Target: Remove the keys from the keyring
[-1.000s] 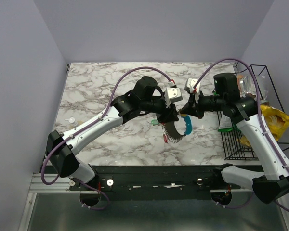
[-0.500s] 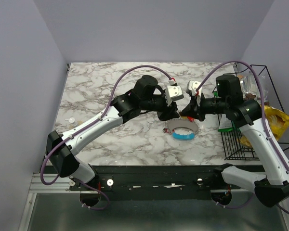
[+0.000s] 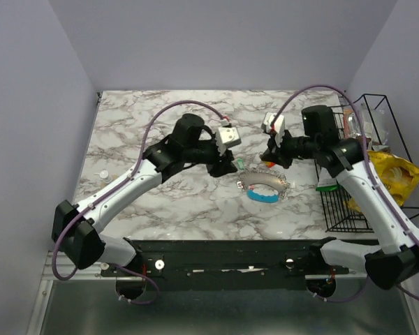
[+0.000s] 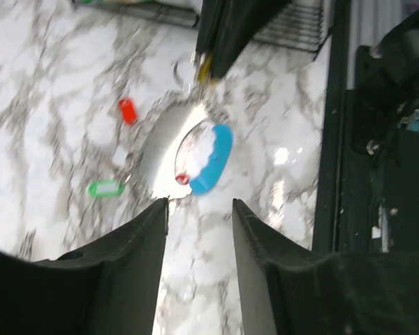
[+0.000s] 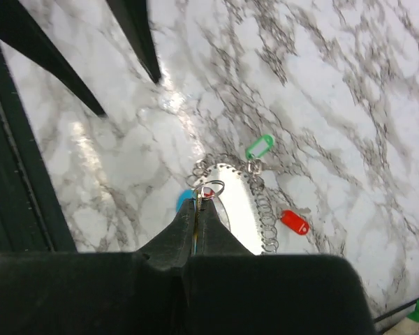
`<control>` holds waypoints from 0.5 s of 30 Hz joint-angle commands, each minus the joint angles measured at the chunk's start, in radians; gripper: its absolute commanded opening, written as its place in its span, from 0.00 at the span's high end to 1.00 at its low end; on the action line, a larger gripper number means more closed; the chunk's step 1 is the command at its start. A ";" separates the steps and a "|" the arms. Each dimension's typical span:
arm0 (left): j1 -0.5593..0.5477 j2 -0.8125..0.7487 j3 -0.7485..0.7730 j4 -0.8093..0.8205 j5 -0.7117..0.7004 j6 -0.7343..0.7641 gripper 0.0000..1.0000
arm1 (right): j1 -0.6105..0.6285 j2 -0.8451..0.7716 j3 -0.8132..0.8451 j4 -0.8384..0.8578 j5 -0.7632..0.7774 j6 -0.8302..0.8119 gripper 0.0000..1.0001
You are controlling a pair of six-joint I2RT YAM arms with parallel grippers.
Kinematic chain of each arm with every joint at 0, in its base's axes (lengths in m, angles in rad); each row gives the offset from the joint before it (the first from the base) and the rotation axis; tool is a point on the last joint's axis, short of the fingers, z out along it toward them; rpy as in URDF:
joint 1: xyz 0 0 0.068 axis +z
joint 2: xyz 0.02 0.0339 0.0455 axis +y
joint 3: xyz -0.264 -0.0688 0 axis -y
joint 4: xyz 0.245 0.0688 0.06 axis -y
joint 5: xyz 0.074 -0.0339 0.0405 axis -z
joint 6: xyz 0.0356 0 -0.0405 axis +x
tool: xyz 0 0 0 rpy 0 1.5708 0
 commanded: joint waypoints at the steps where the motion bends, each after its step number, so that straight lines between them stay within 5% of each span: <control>1: 0.172 -0.174 -0.157 0.038 0.018 0.044 0.42 | 0.004 0.159 -0.047 0.154 0.146 0.033 0.99; 7: 0.369 -0.300 -0.276 -0.001 -0.034 0.055 0.34 | 0.030 0.545 0.193 0.116 0.077 0.073 0.99; 15: 0.653 -0.420 -0.365 -0.029 -0.040 0.038 0.30 | 0.177 0.962 0.603 0.125 0.170 0.124 0.99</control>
